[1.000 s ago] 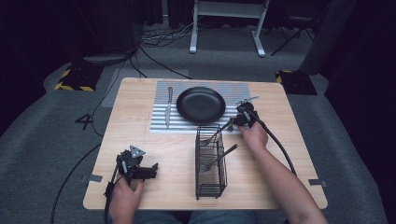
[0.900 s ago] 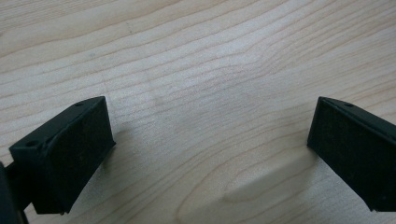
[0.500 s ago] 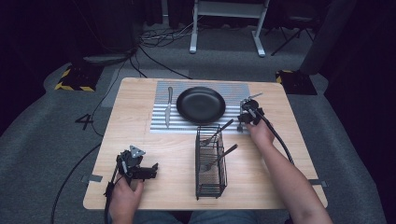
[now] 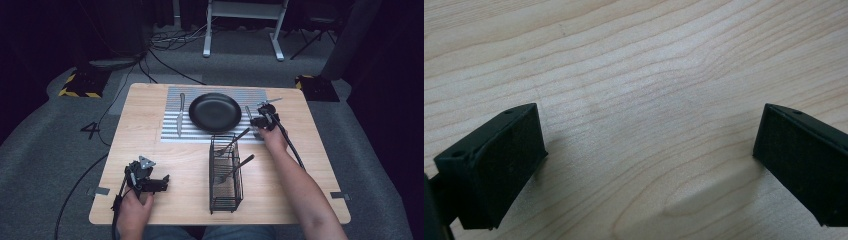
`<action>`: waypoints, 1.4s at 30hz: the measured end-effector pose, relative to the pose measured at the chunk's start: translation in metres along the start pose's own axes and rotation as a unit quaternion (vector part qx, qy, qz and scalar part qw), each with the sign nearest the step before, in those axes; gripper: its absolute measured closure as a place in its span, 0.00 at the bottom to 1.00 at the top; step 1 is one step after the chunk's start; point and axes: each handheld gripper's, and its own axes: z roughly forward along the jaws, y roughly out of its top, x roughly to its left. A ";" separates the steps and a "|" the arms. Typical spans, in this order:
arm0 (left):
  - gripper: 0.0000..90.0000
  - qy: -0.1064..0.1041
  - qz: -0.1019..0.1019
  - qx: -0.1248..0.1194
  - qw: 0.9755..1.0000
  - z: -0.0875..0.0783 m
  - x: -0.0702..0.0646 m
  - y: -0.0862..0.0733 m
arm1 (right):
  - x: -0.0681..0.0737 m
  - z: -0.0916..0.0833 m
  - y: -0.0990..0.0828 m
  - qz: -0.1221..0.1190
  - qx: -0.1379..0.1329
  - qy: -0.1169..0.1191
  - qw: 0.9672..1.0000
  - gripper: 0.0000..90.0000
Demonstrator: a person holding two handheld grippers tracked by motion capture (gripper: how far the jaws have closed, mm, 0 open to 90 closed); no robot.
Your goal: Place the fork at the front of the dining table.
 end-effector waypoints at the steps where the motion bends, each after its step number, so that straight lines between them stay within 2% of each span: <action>1: 0.00 0.000 0.000 0.000 1.000 0.000 0.000 0.000 | -0.001 -0.001 0.000 0.009 -0.004 -0.001 1.000 0.74; 3: 0.00 0.000 0.001 0.000 1.000 0.000 0.000 0.000 | -0.005 -0.007 -0.001 0.034 -0.015 0.019 0.999 0.71; 4: 0.00 0.000 0.001 0.000 1.000 0.000 0.000 0.000 | -0.007 -0.013 -0.001 0.035 -0.022 0.028 0.999 0.70; 7: 0.00 0.000 0.000 0.000 1.000 0.000 0.000 0.000 | -0.006 -0.040 -0.003 0.015 -0.034 0.036 0.999 0.69; 9: 0.00 0.000 0.000 0.000 1.000 0.000 0.000 0.000 | -0.005 -0.056 -0.009 0.002 -0.037 0.051 0.998 0.68; 11: 0.00 0.000 0.001 0.000 1.000 0.000 0.000 0.000 | 0.001 -0.068 -0.017 -0.029 -0.031 0.040 0.998 0.68; 12: 0.00 0.000 0.001 0.000 1.000 0.000 0.000 0.000 | 0.001 -0.068 -0.017 -0.029 -0.031 0.040 0.998 0.68; 13: 0.00 0.000 0.001 0.001 1.000 0.000 0.000 0.000 | 0.006 -0.076 -0.026 -0.057 -0.014 0.030 0.998 0.69; 15: 0.00 0.000 0.001 0.000 1.000 0.000 0.000 0.000 | 0.010 -0.082 -0.036 -0.072 -0.007 0.032 0.997 0.69; 17: 0.00 0.000 0.001 0.000 1.000 0.000 0.000 0.000 | 0.012 -0.087 -0.045 -0.078 -0.002 0.034 0.996 0.69; 21: 0.00 0.000 0.001 0.000 1.000 0.000 0.000 0.000 | 0.009 -0.089 -0.053 -0.072 0.008 0.043 0.996 0.69; 23: 0.00 0.000 0.002 0.000 1.000 0.000 0.000 0.000 | 0.007 -0.088 -0.058 -0.062 0.011 0.047 0.997 0.69; 27: 0.00 0.000 0.001 0.000 1.000 0.000 0.000 0.000 | 0.009 -0.085 -0.060 -0.064 0.017 0.060 0.996 0.70; 29: 0.00 0.000 0.001 0.000 1.000 0.000 0.000 0.000 | 0.011 -0.081 -0.060 -0.060 0.021 0.078 0.995 0.71; 34: 0.00 0.000 0.001 0.000 1.000 0.000 0.000 0.000 | 0.013 -0.066 -0.057 -0.054 0.025 0.082 0.995 0.75; 36: 0.00 0.000 0.001 0.000 1.000 0.000 0.000 0.000 | 0.013 -0.060 -0.055 -0.045 0.018 0.085 0.995 0.75; 39: 0.00 0.000 0.001 0.000 1.000 0.000 0.000 0.000 | 0.012 -0.049 -0.052 -0.003 -0.011 0.103 0.995 0.73; 42: 0.00 0.000 0.001 0.000 1.000 0.000 0.000 0.000 | 0.014 -0.042 -0.051 0.012 -0.028 0.102 0.994 0.73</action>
